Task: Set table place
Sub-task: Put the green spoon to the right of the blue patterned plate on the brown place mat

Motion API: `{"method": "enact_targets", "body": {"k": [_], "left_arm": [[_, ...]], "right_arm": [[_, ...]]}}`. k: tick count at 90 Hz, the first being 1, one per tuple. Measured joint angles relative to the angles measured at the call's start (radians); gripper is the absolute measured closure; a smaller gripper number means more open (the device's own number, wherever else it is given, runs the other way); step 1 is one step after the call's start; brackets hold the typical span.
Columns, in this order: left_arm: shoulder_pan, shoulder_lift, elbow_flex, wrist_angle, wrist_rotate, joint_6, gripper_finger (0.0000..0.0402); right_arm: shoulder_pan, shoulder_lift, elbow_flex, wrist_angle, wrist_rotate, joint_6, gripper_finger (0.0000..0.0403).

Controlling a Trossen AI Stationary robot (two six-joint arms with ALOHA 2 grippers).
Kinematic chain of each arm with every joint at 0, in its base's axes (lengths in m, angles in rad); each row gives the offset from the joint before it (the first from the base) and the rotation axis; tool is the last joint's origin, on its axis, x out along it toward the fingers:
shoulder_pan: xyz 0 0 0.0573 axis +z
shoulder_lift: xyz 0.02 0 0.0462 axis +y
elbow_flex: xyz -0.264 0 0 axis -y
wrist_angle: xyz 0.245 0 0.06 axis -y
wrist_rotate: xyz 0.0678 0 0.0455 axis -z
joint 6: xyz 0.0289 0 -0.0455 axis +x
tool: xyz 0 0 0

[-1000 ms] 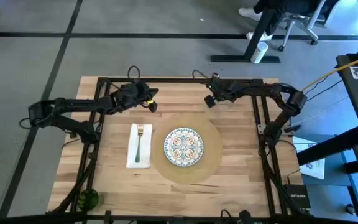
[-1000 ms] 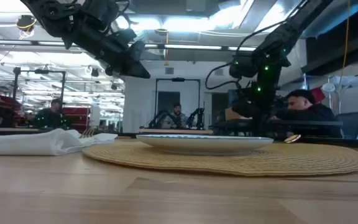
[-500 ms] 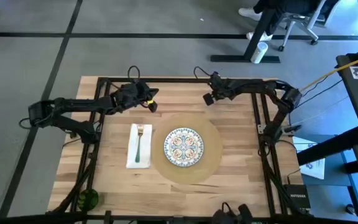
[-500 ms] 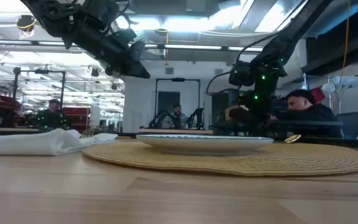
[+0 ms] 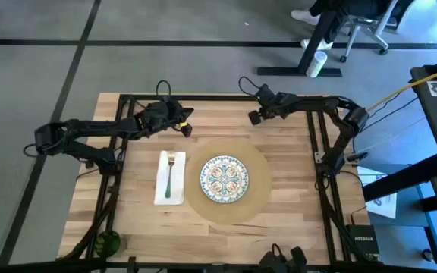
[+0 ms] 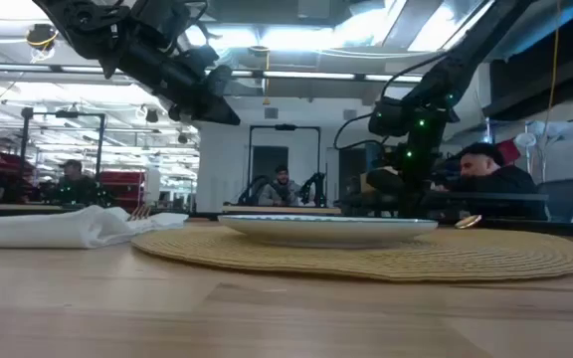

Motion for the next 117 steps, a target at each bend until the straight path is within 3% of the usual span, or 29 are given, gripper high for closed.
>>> {"method": "enact_targets", "body": {"k": [66, 97, 117], "left_arm": [[0.0, 0.0, 0.0, 0.0, 0.0, -0.007, 0.04], [0.0, 0.0, 0.0, -0.007, 0.001, -0.007, 0.04], [0.0, 0.0, 0.0, -0.024, 0.0, -0.007, 0.04]], "right_arm": [[-0.021, 0.001, 0.039, -0.09, 0.017, 0.083, 0.0403], [-0.021, 0.169, 0.169, -0.182, -0.042, 0.088, 0.0403], [0.038, 0.166, 0.202, -0.261, -0.096, 0.08, 0.0403]]}}
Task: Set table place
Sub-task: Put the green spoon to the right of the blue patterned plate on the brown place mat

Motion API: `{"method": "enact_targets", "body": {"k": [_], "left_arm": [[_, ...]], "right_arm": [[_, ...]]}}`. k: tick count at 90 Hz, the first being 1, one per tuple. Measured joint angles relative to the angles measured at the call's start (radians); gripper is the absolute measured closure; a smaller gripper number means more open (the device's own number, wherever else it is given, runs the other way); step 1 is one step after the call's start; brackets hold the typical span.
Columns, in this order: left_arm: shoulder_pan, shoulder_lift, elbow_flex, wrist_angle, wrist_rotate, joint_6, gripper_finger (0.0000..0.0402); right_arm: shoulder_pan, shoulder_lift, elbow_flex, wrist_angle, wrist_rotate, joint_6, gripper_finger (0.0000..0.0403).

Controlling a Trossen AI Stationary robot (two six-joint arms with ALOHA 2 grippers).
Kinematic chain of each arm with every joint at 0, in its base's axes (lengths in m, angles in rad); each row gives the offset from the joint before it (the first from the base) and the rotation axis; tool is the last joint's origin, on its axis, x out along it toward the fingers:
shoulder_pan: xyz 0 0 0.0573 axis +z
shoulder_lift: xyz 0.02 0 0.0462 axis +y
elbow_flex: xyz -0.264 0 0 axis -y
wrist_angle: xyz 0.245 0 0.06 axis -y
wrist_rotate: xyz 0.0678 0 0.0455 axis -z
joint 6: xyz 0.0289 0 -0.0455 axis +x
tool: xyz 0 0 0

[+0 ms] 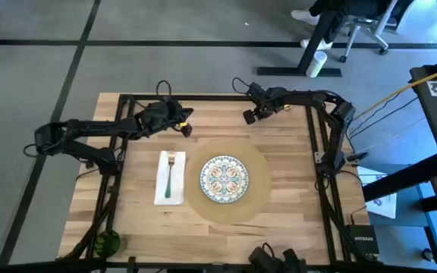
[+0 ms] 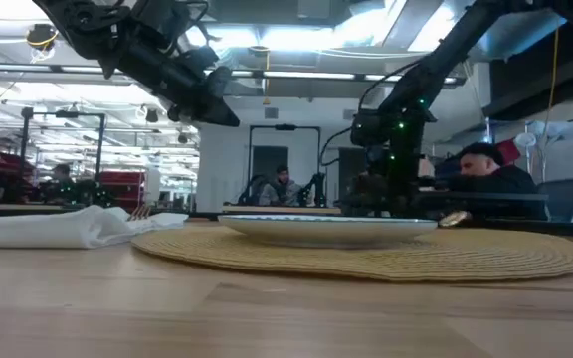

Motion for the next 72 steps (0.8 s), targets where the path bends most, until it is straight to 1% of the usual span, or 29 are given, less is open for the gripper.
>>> {"method": "enact_targets", "body": {"k": [11, 31, 53, 62, 72], "left_arm": [[0.0, 0.0, 0.0, 0.001, 0.0, 0.0, 0.04], [0.0, 0.0, 0.0, -0.003, 0.0, 0.0, 0.04], [0.0, 0.0, 0.0, -0.003, 0.0, 0.0, 0.04], [0.0, 0.0, 0.0, -0.003, 0.0, 0.0, 0.04], [0.0, 0.0, 0.0, -0.004, 0.0, 0.0, 0.04]], "right_arm": [[0.042, -0.003, 0.005, -0.056, -0.03, -0.003, 0.0403], [0.156, -0.003, 0.004, -0.204, -0.031, -0.007, 0.0403], [0.272, 0.002, -0.002, -0.388, 0.07, -0.008, 0.0403], [0.309, -0.002, -0.002, -0.389, 0.089, -0.008, 0.0403], [0.349, -0.018, -0.003, -0.348, 0.099, -0.007, 0.0403]]}}
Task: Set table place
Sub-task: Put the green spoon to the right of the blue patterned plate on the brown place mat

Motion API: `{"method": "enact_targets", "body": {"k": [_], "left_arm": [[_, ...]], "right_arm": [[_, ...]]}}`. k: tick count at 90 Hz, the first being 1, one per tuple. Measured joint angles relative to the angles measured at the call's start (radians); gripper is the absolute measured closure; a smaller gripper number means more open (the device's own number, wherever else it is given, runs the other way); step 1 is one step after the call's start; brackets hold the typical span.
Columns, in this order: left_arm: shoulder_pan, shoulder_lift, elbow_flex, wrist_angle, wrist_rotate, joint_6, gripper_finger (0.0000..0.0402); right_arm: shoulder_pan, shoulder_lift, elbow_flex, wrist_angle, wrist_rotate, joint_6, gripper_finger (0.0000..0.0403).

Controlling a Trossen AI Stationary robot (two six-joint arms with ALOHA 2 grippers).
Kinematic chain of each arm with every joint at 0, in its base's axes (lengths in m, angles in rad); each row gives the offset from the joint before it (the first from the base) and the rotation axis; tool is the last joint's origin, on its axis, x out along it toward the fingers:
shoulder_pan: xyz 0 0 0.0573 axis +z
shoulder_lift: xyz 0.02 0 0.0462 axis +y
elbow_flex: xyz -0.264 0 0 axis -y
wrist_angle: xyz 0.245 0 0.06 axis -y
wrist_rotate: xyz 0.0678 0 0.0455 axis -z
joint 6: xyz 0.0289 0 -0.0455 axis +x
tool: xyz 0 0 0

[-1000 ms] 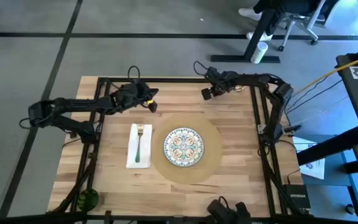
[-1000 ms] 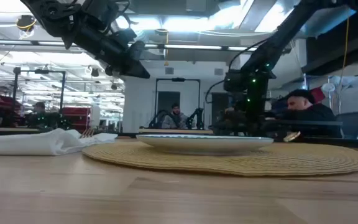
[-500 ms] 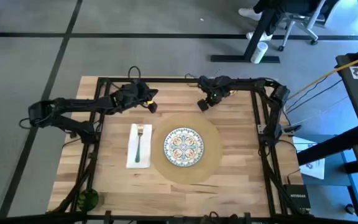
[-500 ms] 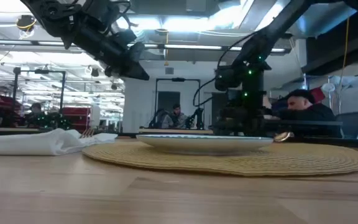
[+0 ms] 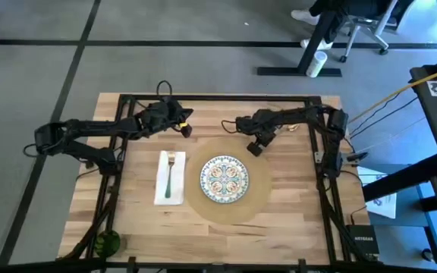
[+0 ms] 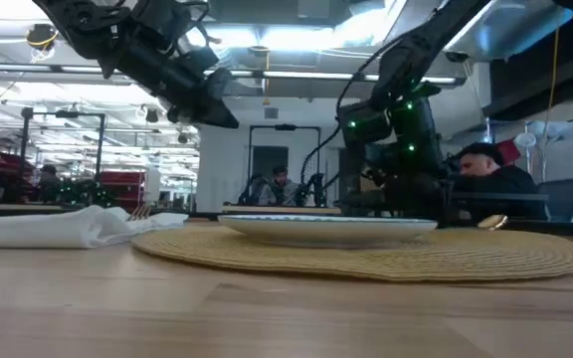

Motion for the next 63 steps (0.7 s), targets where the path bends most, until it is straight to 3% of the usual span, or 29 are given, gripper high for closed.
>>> {"method": "enact_targets", "body": {"k": [14, 38, 49, 63], "left_arm": [[0.0, 0.0, 0.0, -0.001, 0.0, 0.0, 0.04], [0.0, 0.0, 0.0, -0.024, 0.0, 0.0, 0.04], [0.0, 0.0, 0.0, -0.023, 0.0, 0.0, 0.04], [0.0, 0.0, 0.0, -0.023, 0.0, 0.0, 0.04]], "right_arm": [[0.051, -0.03, 0.0, 0.032, 0.019, 0.012, 0.0403], [0.073, -0.13, -0.014, -0.068, 0.23, 0.156, 0.0403], [0.003, -0.187, -0.118, -0.079, 0.264, 0.213, 0.0403], [-0.114, -0.239, -0.311, 0.093, 0.212, 0.21, 0.0403]]}}
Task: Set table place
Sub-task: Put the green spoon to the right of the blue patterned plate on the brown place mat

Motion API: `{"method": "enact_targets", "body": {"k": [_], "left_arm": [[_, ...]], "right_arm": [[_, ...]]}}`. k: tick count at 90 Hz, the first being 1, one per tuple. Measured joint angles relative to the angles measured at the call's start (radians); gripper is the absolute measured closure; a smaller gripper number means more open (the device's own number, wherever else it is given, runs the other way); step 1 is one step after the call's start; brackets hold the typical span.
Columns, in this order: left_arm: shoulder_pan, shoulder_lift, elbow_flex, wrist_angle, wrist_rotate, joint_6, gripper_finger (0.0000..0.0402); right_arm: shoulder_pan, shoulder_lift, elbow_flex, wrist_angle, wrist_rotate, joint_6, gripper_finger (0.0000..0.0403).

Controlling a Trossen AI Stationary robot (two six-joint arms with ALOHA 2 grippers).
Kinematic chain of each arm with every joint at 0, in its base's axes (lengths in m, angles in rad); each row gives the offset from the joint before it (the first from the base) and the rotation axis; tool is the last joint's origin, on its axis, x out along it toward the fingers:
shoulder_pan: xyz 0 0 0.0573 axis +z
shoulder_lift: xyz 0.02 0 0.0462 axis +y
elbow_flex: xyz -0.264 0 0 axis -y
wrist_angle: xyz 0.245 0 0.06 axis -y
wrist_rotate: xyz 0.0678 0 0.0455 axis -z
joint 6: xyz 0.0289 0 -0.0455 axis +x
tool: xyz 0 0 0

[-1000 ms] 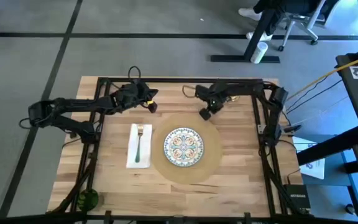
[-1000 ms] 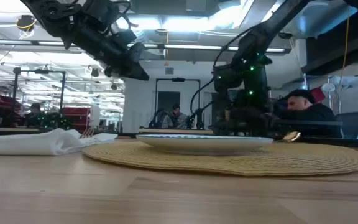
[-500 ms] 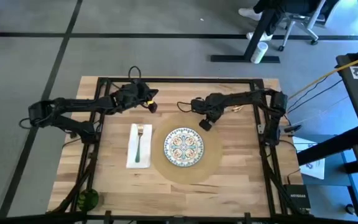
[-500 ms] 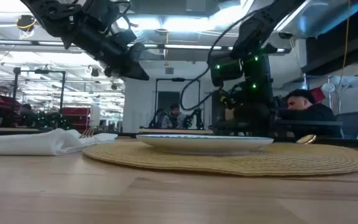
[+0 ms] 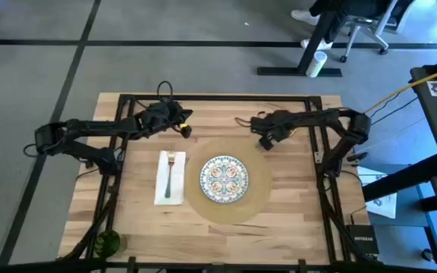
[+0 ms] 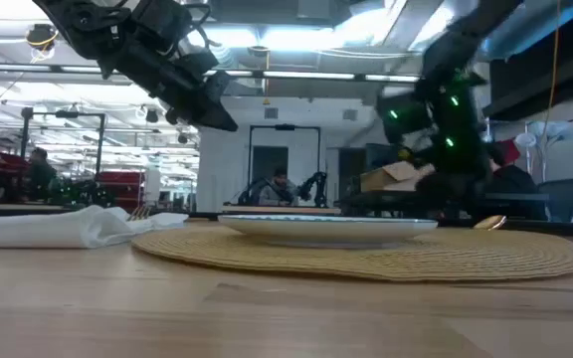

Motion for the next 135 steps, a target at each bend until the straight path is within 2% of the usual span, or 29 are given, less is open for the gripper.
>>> {"method": "enact_targets", "body": {"k": [16, 37, 55, 79, 97, 103, 117, 135], "left_arm": [[0.0, 0.0, 0.0, 0.001, 0.0, 0.0, 0.04], [0.0, 0.0, 0.0, 0.002, 0.0, 0.0, 0.04], [0.0, 0.0, 0.0, 0.0, 0.0, 0.0, 0.04], [0.0, 0.0, 0.0, 0.0, 0.0, 0.0, 0.04], [0.0, 0.0, 0.0, 0.002, 0.0, 0.0, 0.04], [0.0, 0.0, 0.0, 0.001, 0.0, 0.0, 0.04], [0.0, 0.0, 0.0, 0.001, 0.0, 0.0, 0.04], [0.0, 0.0, 0.0, 0.001, 0.0, 0.0, 0.04]], "right_arm": [[-0.088, -0.015, -0.107, 0.132, 0.007, -0.022, 0.0403], [-0.117, -0.013, -0.088, 0.152, 0.033, -0.072, 0.0403], [-0.114, -0.054, -0.057, 0.167, -0.059, -0.075, 0.0403], [-0.115, -0.132, -0.056, 0.201, -0.112, -0.086, 0.0403], [-0.114, -0.139, -0.065, 0.362, -0.325, -0.129, 0.0403], [-0.114, -0.138, -0.066, 0.401, -0.328, -0.13, 0.0402], [-0.12, -0.136, -0.066, 0.424, -0.253, -0.146, 0.0402], [-0.122, -0.077, -0.066, 0.484, -0.32, -0.182, 0.0402]]}}
